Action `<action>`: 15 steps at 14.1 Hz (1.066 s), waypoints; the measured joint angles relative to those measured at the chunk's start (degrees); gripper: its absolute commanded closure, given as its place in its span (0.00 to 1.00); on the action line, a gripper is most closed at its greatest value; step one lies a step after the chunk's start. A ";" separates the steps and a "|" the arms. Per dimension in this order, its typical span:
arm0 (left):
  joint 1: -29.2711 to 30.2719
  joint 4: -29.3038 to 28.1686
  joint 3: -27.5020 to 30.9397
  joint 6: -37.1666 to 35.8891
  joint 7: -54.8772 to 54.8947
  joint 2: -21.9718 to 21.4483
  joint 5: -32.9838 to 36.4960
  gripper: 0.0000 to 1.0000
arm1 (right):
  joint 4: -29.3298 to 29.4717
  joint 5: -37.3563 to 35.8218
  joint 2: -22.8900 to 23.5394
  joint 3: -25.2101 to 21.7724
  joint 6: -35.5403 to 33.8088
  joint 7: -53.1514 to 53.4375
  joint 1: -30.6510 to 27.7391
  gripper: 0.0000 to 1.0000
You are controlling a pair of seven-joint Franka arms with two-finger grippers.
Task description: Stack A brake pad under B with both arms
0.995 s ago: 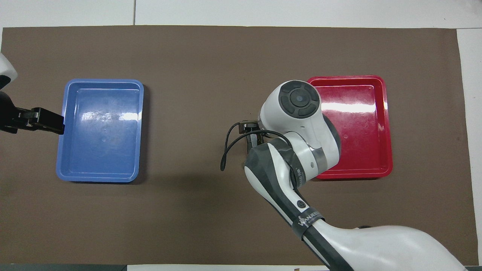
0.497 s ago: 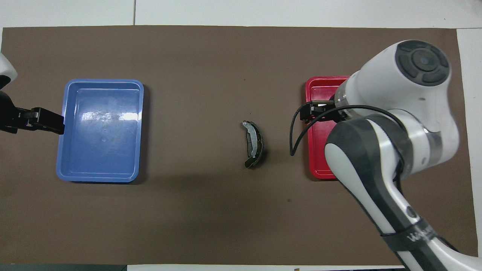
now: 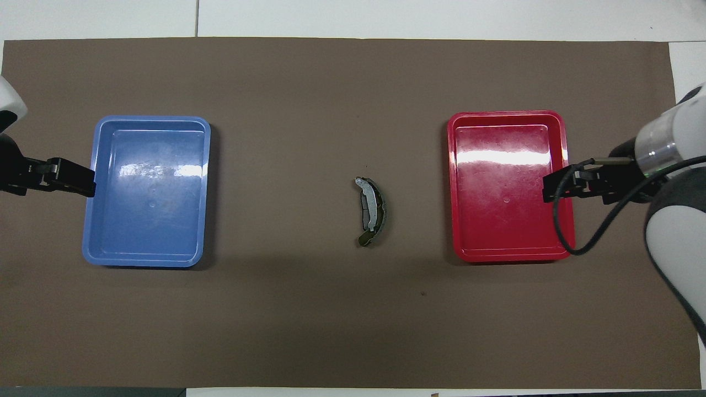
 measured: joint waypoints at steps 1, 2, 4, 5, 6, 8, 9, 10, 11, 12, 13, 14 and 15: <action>0.00 0.00 -0.01 0.01 0.00 0.00 0.00 0.00 | 0.20 -0.49 -0.18 -0.10 -0.34 -0.53 -0.80 0.00; 0.00 -0.01 -0.01 0.01 0.00 0.00 0.00 0.00 | 0.47 -1.48 -0.13 -0.22 -0.36 -0.77 -1.22 0.00; 0.00 -0.01 0.00 0.02 0.00 0.00 0.00 0.00 | 1.84 -2.76 0.28 -0.11 -0.36 -0.84 -1.82 0.00; 0.00 -0.01 0.01 0.02 0.01 0.00 0.00 0.00 | 2.67 -3.45 0.59 0.22 -0.36 -0.84 -2.43 0.00; 0.00 -0.01 0.02 0.04 0.03 0.00 0.00 0.00 | 3.42 -4.32 0.88 0.86 -0.36 -0.84 -3.42 0.00; 0.00 -0.01 0.02 0.06 0.03 0.00 0.00 0.00 | 3.99 -4.77 1.13 2.64 -0.86 -1.02 -6.14 0.00; 0.00 -0.01 0.06 0.07 0.03 0.00 0.00 0.00 | 4.08 -4.78 1.13 3.07 -1.28 -1.14 -6.85 0.00; 0.00 -0.02 0.09 0.07 0.04 0.00 0.00 0.00 | 4.15 -4.80 1.13 3.17 -1.36 -1.16 -7.07 0.00; 0.00 -0.08 0.09 0.07 0.04 0.00 -0.03 0.00 | 4.23 -4.83 1.13 3.24 -1.40 -1.16 -7.27 0.00; 0.00 -0.13 0.06 0.07 0.06 0.01 -0.07 0.00 | 4.33 -4.85 1.13 3.27 -1.49 -1.16 -7.52 0.00; 0.00 -0.14 0.00 0.15 0.07 0.01 -0.23 0.00 | 4.41 -4.85 1.13 3.27 -1.63 -1.16 -7.72 0.00; 0.00 -0.14 -0.01 0.22 0.07 0.01 -0.62 0.00 | 4.43 -4.85 1.15 3.27 -1.77 -1.16 -7.85 0.00; 0.00 -0.14 -0.02 0.23 0.08 0.01 -0.98 0.00 | 4.49 -4.85 1.18 3.27 -1.82 -1.16 -7.93 0.00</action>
